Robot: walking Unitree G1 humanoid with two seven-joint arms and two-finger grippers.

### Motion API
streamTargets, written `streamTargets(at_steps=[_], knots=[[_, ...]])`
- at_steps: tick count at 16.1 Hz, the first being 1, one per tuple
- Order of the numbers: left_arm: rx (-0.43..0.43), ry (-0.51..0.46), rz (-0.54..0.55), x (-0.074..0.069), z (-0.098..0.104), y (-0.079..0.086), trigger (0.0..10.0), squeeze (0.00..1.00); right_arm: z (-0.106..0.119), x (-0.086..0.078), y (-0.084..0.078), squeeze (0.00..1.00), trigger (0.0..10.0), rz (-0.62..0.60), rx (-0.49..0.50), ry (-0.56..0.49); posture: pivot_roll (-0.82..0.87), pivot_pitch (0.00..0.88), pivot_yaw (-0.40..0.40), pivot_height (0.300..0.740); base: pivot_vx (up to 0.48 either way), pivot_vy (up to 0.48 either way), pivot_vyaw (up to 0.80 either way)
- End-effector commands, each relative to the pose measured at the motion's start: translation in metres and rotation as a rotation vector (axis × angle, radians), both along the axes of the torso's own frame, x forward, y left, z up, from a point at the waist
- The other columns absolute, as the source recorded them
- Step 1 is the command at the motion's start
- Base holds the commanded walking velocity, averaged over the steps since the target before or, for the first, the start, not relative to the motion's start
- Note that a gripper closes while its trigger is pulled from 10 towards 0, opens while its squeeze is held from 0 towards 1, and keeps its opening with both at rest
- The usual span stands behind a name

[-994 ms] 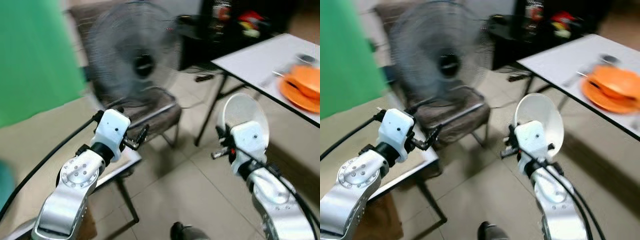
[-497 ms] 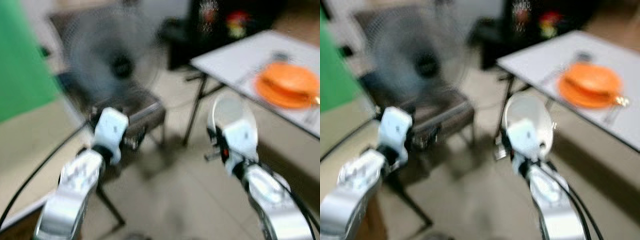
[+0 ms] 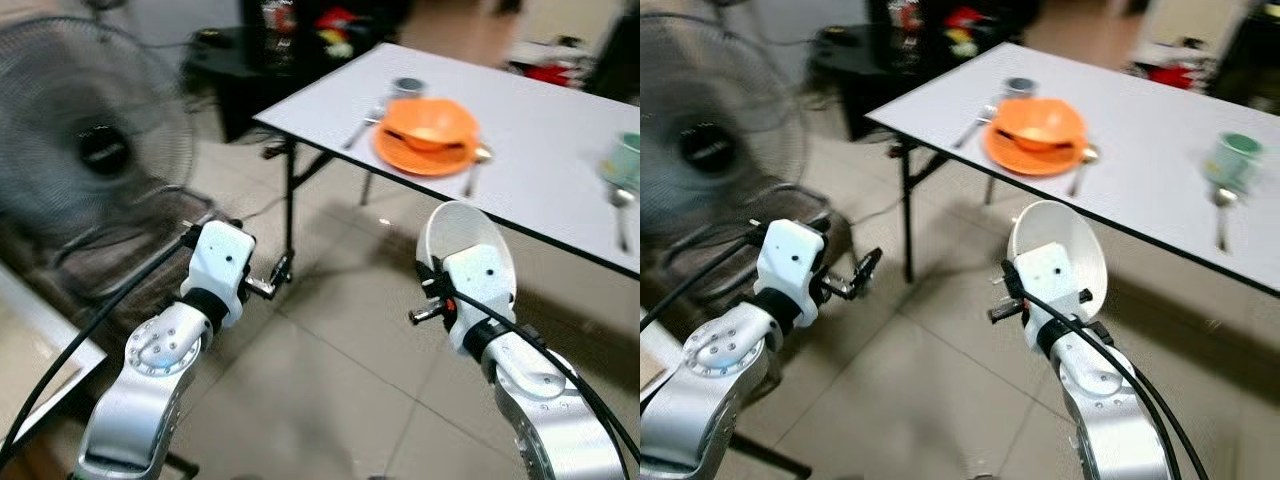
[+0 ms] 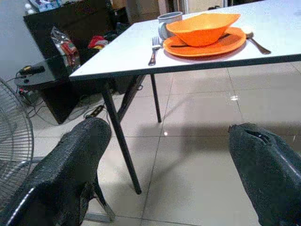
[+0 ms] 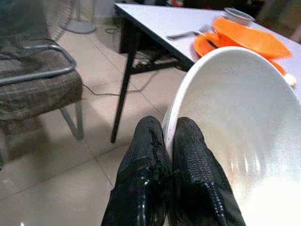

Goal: Setting the table

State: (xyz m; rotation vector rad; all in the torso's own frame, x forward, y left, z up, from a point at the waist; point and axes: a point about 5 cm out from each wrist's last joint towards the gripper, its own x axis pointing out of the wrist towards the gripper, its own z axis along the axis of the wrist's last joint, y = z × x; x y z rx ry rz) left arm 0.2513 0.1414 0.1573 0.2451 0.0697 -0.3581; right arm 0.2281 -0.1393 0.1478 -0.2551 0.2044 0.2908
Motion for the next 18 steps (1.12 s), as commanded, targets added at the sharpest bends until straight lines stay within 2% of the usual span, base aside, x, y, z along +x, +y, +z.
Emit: streamTargets(at_steps=[1, 3, 6, 9, 12, 16, 18], knots=[[0.002, -0.02, 0.025, 0.0027, 0.003, 0.0029, 10.0, 0.0, 0.0099, 0.002, -0.0002, 0.0, 10.0, -0.006, -0.003, -0.044, 0.07, 0.0, 0.003, 0.74, 0.0, 0.0, -0.78], [-0.026, -0.019, 0.003, 0.0027, 0.0048, -0.0015, 10.0, 0.0, 0.0116, 0.0021, -0.0037, 0.0, 10.0, -0.018, -0.018, -0.046, 0.07, 0.0, -0.004, 0.74, 0.0, 0.0, -0.78], [-0.059, -0.006, 0.004, -0.0023, 0.0019, 0.002, 10.0, 0.0, 0.0124, 0.0026, -0.0024, 0.0, 10.0, 0.0, -0.051, -0.054, 0.07, 0.0, -0.022, 0.74, 0.0, 0.0, -0.78], [-0.063, -0.006, -0.006, -0.0017, 0.003, 0.0007, 10.0, 0.0, 0.0185, 0.01, -0.0036, 0.0, 10.0, 0.012, -0.061, -0.072, 0.07, 0.0, -0.018, 0.74, 0.257, 0.0, -0.78], [-0.053, -0.002, -0.013, -0.0038, 0.0013, 0.0021, 10.0, 0.0, 0.0162, 0.0084, -0.001, 0.0, 10.0, 0.014, -0.052, -0.064, 0.08, 0.0, -0.033, 0.74, 0.259, 0.0, -0.78], [-0.055, -0.002, -0.05, -0.0009, 0.0033, -0.0041, 10.0, 0.0, 0.0187, 0.0097, -0.0015, 0.0, 10.0, 0.002, -0.047, -0.066, 0.07, 0.0, -0.012, 0.74, 0.259, 0.0, -0.78], [-0.051, 0.006, -0.056, -0.0019, 0.0005, -0.0019, 10.0, 0.0, 0.0152, 0.0057, 0.0, 0.0, 10.0, -0.011, -0.045, -0.055, 0.06, 0.0, -0.005, 0.74, 0.259, 0.0, -0.78]])
